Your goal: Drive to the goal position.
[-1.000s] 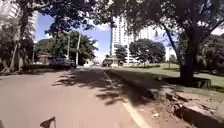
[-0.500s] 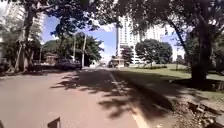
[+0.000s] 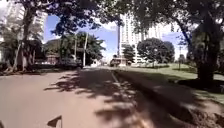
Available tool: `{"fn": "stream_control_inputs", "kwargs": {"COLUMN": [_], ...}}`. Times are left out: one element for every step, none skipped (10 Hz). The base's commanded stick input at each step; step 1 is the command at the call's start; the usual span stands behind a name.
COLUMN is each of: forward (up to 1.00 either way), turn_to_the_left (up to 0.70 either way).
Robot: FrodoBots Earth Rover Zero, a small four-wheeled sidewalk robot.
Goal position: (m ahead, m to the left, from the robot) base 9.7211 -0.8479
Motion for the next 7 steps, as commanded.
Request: {"fn": "stream_control_inputs", "kwargs": {"forward": [0.7, 0.7, 0.7, 0.7, 0.7, 0.7, 0.7], "turn_to_the_left": [0.0, 0.0, 0.0, 0.0, 0.0, 0.0, 0.0]}}
